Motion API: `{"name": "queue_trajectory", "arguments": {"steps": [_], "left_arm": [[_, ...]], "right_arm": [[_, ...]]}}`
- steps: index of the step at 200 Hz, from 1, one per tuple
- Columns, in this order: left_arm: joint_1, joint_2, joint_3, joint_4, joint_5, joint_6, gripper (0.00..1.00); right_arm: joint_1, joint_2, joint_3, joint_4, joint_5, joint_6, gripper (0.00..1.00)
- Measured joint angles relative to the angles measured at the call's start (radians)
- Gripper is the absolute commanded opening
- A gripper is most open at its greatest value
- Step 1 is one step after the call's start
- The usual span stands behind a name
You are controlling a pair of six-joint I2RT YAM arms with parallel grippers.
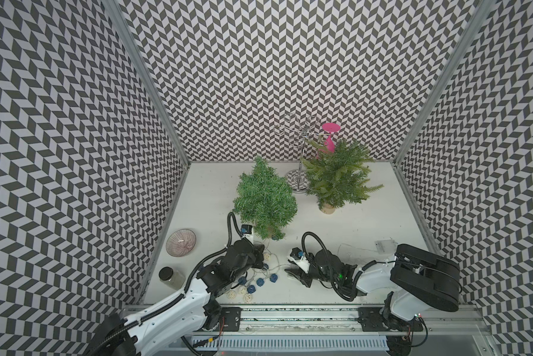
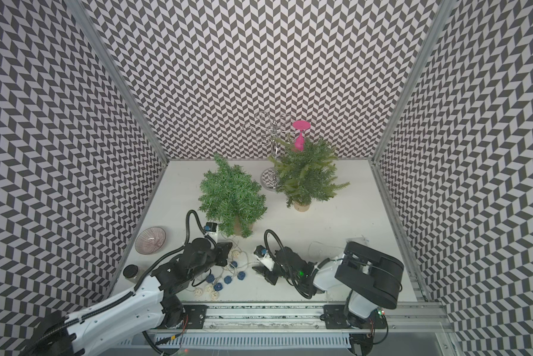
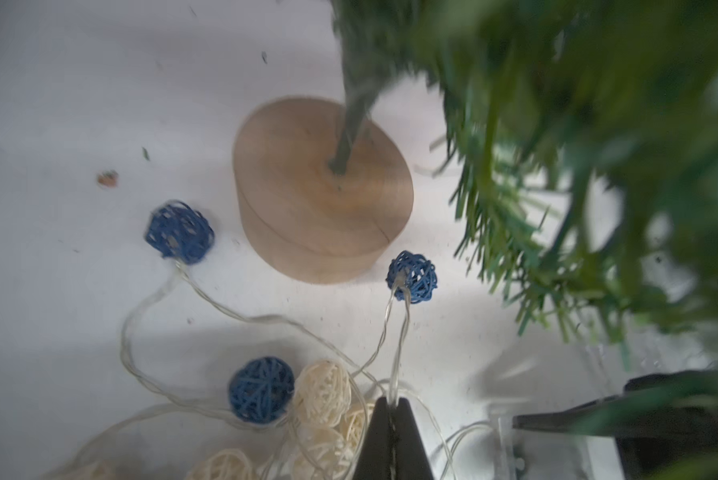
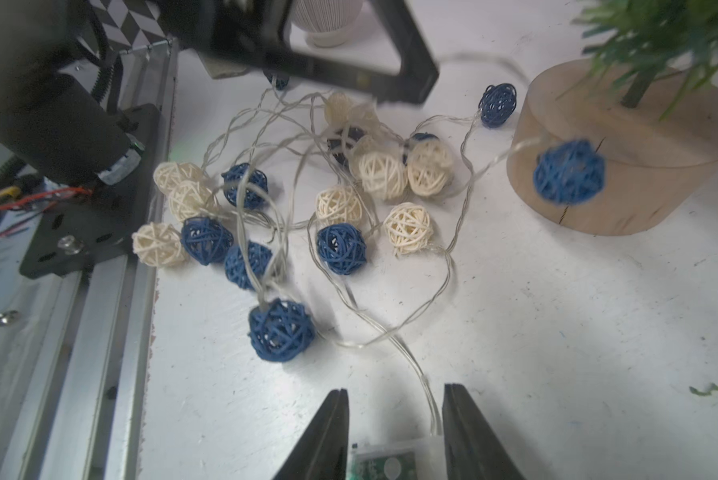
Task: Wrap string light around the christmas tree
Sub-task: Pick up the light string from the center of the board.
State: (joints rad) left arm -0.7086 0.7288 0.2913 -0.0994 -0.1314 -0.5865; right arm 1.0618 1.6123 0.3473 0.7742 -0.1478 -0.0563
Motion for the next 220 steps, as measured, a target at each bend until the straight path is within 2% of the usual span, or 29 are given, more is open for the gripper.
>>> {"name": "queue_trajectory", "arguments": {"steps": [26, 67, 89, 120, 134, 153, 167, 185, 220], "left_arm": [[0.094, -0.09, 0.049, -0.054, 0.026, 0.0, 0.0], [0.103, -0.181, 0.095, -0.053, 0.045, -0.029, 0.0], [0.104, -0.259, 0.108, -0.077, -0.003, -0.044, 0.0], [0.111, -0.439, 0.137, -0.151, -0.138, -0.055, 0.0], [0.114, -0.488, 0.164, -0.172, -0.19, -0.055, 0.0], [0.115, -0.481, 0.183, -0.182, -0.223, -0.058, 0.0], [0.116, -0.452, 0.181, -0.201, -0.236, -0.062, 0.0], [0.116, -0.444, 0.165, -0.217, -0.243, -0.063, 0.0], [0.116, -0.469, 0.161, -0.224, -0.242, -0.061, 0.0]], "right_arm": [[0.0, 0.027, 0.014, -0.013, -0.005, -0.017, 0.45], [0.0, 0.048, 0.035, -0.02, 0.049, -0.019, 0.39], [0.0, 0.035, 0.012, -0.006, 0.114, -0.004, 0.36], [0.0, 0.011, 0.003, -0.029, 0.229, 0.045, 0.34], [0.0, -0.003, 0.003, -0.049, 0.25, 0.059, 0.37], [0.0, -0.045, -0.005, -0.072, 0.247, 0.063, 0.45], [0.0, -0.082, -0.008, -0.072, 0.217, 0.051, 0.51], [0.0, -0.098, -0.008, -0.04, 0.156, 0.023, 0.52], [0.0, 0.019, 0.067, -0.041, 0.09, -0.025, 0.55]]}}
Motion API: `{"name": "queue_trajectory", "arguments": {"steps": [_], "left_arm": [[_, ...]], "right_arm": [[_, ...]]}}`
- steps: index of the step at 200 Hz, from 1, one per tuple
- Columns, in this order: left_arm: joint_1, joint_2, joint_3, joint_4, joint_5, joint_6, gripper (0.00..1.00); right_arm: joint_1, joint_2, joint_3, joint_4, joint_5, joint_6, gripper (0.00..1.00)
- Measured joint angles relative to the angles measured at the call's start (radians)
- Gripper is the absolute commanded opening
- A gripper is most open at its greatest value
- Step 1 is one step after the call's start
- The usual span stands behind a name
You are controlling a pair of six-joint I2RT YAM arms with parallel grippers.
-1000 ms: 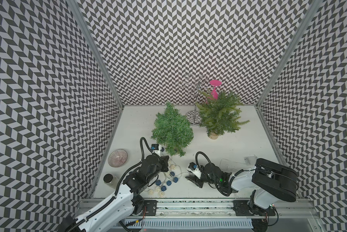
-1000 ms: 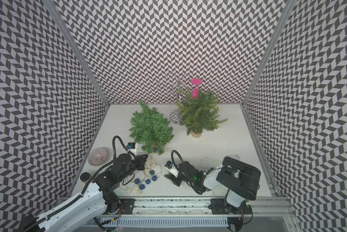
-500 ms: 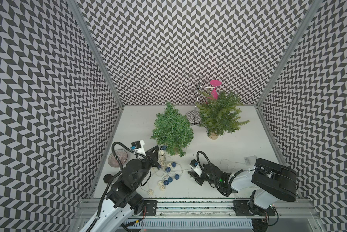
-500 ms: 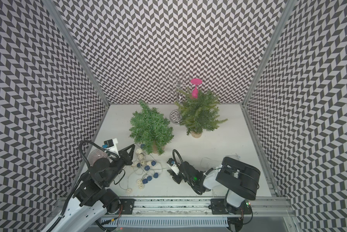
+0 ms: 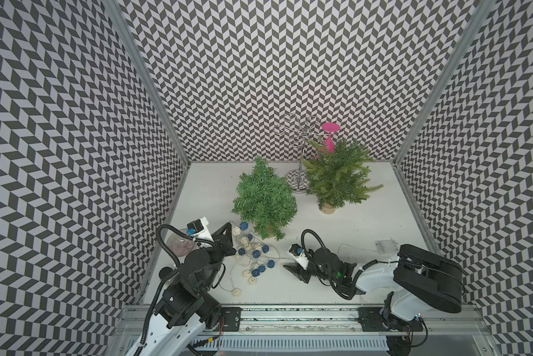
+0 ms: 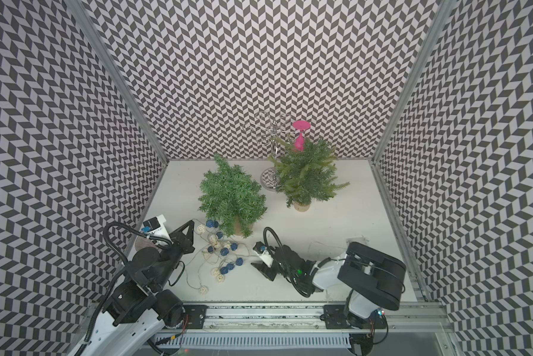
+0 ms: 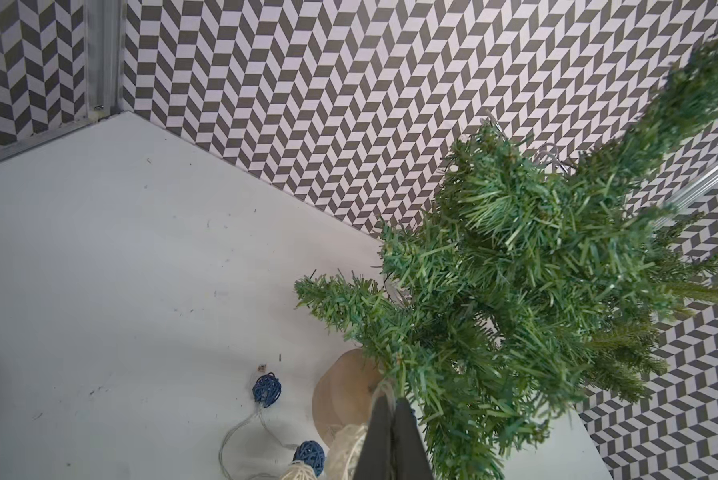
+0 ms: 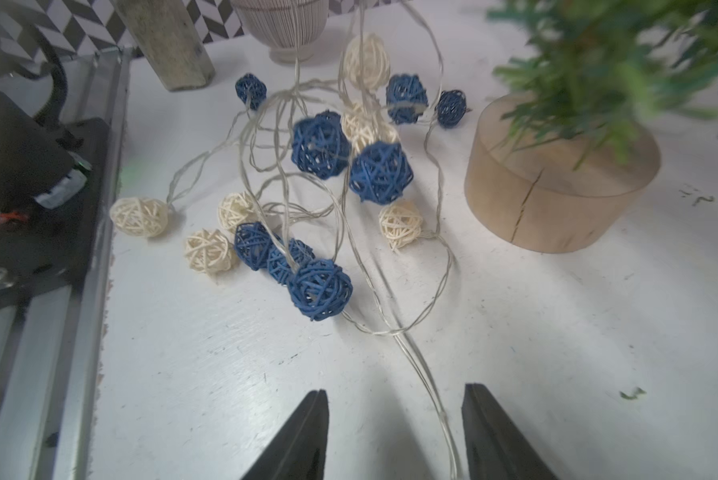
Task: Wrap string light around the christmas tree
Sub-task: Pick up the light string from the center of the board.
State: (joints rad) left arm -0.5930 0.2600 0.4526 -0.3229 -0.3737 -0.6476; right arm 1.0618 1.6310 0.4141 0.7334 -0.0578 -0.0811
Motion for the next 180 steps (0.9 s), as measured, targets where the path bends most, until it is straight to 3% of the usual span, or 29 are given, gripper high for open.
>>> {"name": "queue_trajectory", "arguments": {"steps": [64, 92, 122, 156, 180], "left_arm": [[0.0, 0.019, 0.0, 0.0, 0.009, 0.003, 0.0], [0.0, 0.022, -0.003, 0.005, 0.012, 0.004, 0.0], [0.0, 0.022, -0.014, 0.008, 0.018, 0.006, 0.0], [0.0, 0.021, -0.019, 0.018, 0.034, 0.011, 0.0], [0.0, 0.021, -0.034, 0.031, 0.047, 0.014, 0.03]], "right_arm": [[0.0, 0.095, 0.098, -0.031, -0.017, -0.086, 0.48], [0.0, 0.139, 0.128, -0.065, 0.024, -0.102, 0.39], [0.0, 0.156, 0.131, -0.058, 0.046, -0.102, 0.37], [0.0, 0.214, 0.193, -0.058, 0.041, -0.105, 0.08], [0.0, 0.211, 0.182, -0.041, 0.047, -0.104, 0.0]]}}
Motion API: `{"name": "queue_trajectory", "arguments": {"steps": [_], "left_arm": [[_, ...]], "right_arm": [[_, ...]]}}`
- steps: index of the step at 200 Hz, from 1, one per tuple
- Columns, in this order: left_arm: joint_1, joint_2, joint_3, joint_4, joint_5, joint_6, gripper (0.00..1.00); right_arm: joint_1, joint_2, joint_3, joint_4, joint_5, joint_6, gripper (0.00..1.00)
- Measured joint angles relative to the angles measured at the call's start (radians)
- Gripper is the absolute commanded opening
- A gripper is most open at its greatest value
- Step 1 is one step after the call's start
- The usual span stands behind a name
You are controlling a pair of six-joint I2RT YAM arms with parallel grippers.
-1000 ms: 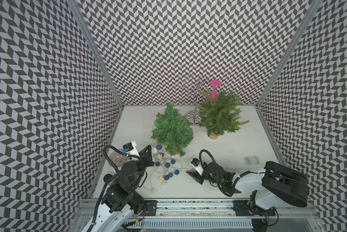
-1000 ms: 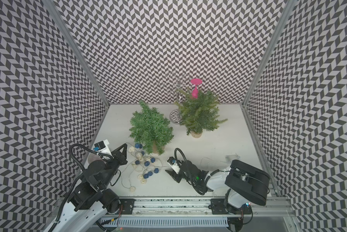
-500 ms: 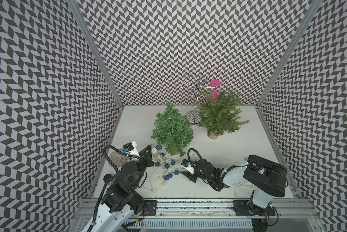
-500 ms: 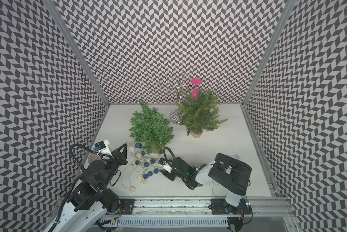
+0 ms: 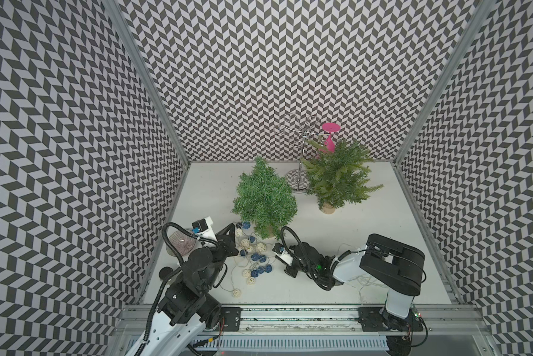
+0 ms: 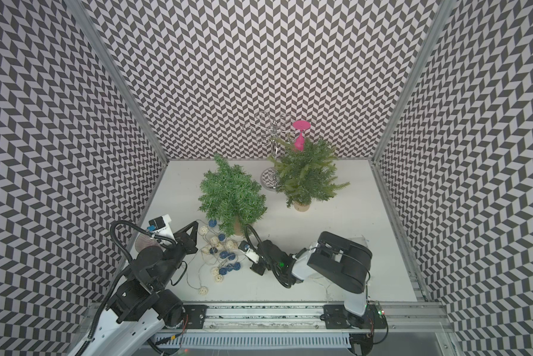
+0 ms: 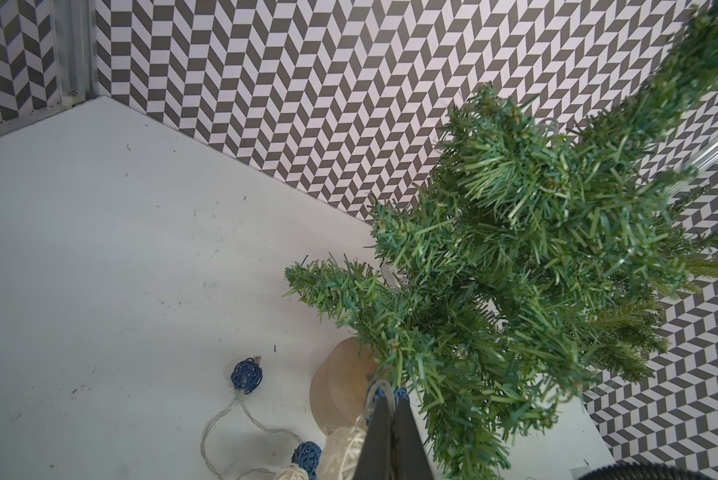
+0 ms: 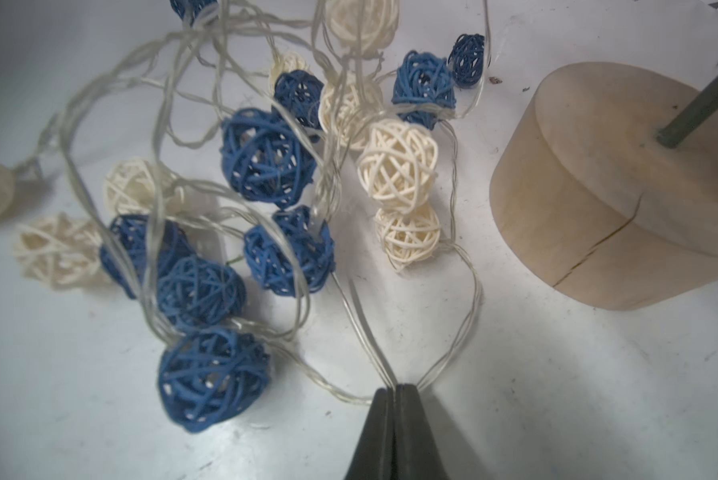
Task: Wrap string light around the christmas tree
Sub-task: Pick up the light string from the center of the board.
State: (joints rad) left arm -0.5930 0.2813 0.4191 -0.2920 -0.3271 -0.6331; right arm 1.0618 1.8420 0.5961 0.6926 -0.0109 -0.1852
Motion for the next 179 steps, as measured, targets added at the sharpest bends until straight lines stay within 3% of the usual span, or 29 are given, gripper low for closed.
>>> {"name": "queue_trajectory", "arguments": {"steps": [41, 96, 110, 147, 179], "left_arm": [[0.0, -0.006, -0.041, 0.01, 0.011, -0.001, 0.19], [-0.006, -0.029, -0.074, 0.032, 0.045, -0.013, 0.78], [-0.016, -0.039, -0.076, 0.028, 0.052, -0.018, 0.99], [-0.024, -0.068, -0.062, -0.014, 0.051, -0.054, 0.99], [-0.041, -0.068, -0.04, -0.024, 0.087, -0.068, 0.88]], "right_arm": [[0.0, -0.079, -0.057, -0.029, -0.002, -0.004, 0.0], [-0.011, -0.25, -0.119, -0.034, -0.03, -0.003, 0.0], [-0.017, -0.268, -0.127, -0.034, -0.043, -0.002, 0.0], [-0.033, -0.287, -0.145, -0.035, -0.069, 0.01, 0.0], [-0.047, -0.324, -0.16, -0.036, -0.092, 0.029, 0.0]]}}
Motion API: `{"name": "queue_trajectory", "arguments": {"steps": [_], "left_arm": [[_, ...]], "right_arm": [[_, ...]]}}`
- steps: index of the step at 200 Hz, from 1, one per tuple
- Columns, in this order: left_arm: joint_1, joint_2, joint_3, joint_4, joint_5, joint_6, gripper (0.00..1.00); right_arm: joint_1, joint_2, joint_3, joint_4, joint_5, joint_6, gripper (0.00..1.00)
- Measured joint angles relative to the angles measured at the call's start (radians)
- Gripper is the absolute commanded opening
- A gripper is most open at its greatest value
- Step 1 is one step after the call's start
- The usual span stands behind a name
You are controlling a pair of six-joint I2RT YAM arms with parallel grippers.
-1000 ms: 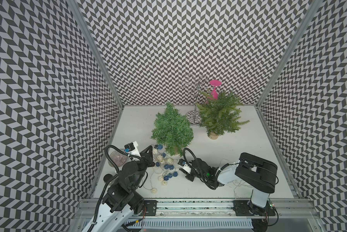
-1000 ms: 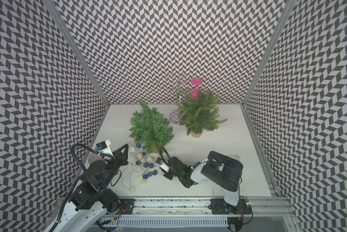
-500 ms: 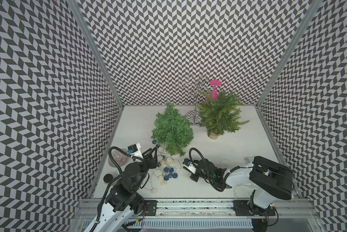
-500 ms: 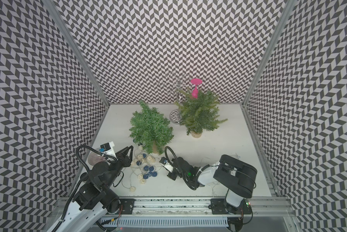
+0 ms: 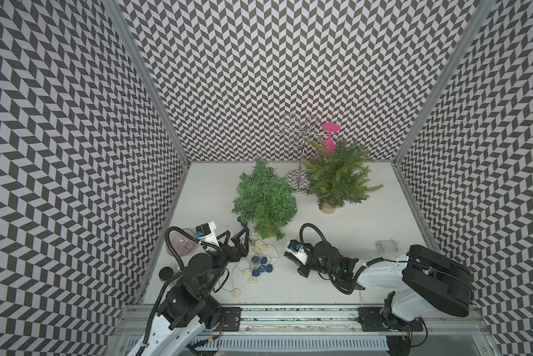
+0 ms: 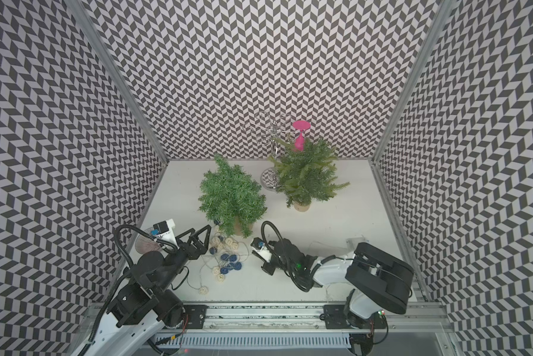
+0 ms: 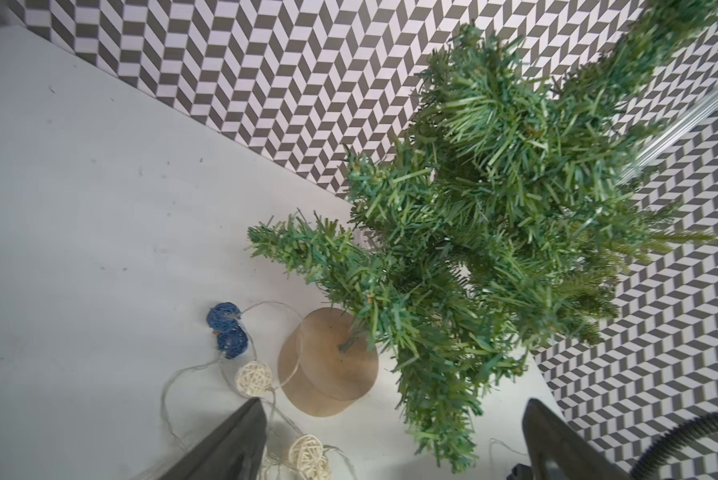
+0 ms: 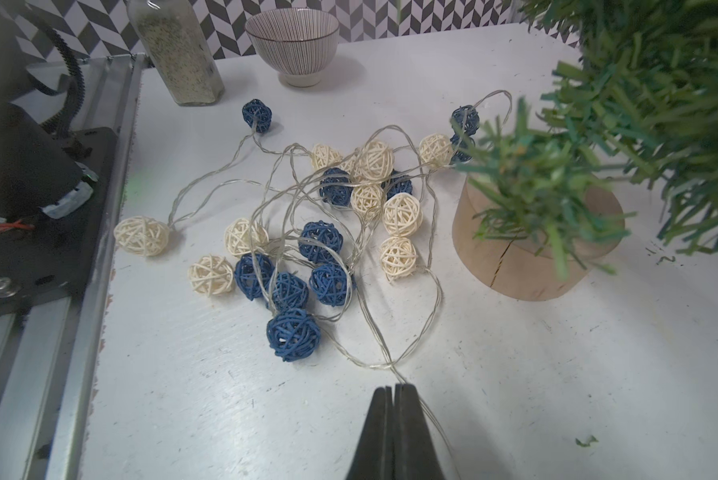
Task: Wrap string light around the christmas tree
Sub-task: Pick up the light string from the center of the board.
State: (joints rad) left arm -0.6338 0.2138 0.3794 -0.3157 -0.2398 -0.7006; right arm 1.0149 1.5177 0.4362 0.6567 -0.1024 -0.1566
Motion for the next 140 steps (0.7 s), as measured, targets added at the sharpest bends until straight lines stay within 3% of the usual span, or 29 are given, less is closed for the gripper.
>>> {"name": "queue_trajectory", "arguments": {"steps": [14, 45, 61, 80, 98, 140], "left_arm": [[-0.001, 0.025, 0.003, -0.007, 0.033, -0.002, 0.85], [-0.005, 0.054, -0.031, 0.015, 0.111, -0.035, 0.67], [-0.01, 0.09, -0.109, 0.084, 0.172, -0.056, 0.66], [-0.026, 0.228, -0.174, 0.104, 0.213, -0.058, 0.65], [-0.08, 0.337, -0.175, 0.099, 0.188, -0.057, 0.65], [-0.275, 0.422, -0.169, 0.129, 0.032, -0.047, 0.62]], "right_arm": [[-0.004, -0.005, -0.003, 0.001, -0.004, 0.003, 0.0], [-0.006, -0.005, -0.018, 0.001, -0.009, 0.008, 0.08], [-0.008, -0.005, -0.024, 0.002, -0.011, 0.011, 0.09], [-0.01, -0.005, -0.035, 0.006, -0.015, 0.018, 0.09], [-0.01, -0.009, -0.05, 0.013, -0.016, 0.023, 0.09], [-0.01, -0.033, -0.083, 0.029, -0.018, 0.026, 0.09]]}}
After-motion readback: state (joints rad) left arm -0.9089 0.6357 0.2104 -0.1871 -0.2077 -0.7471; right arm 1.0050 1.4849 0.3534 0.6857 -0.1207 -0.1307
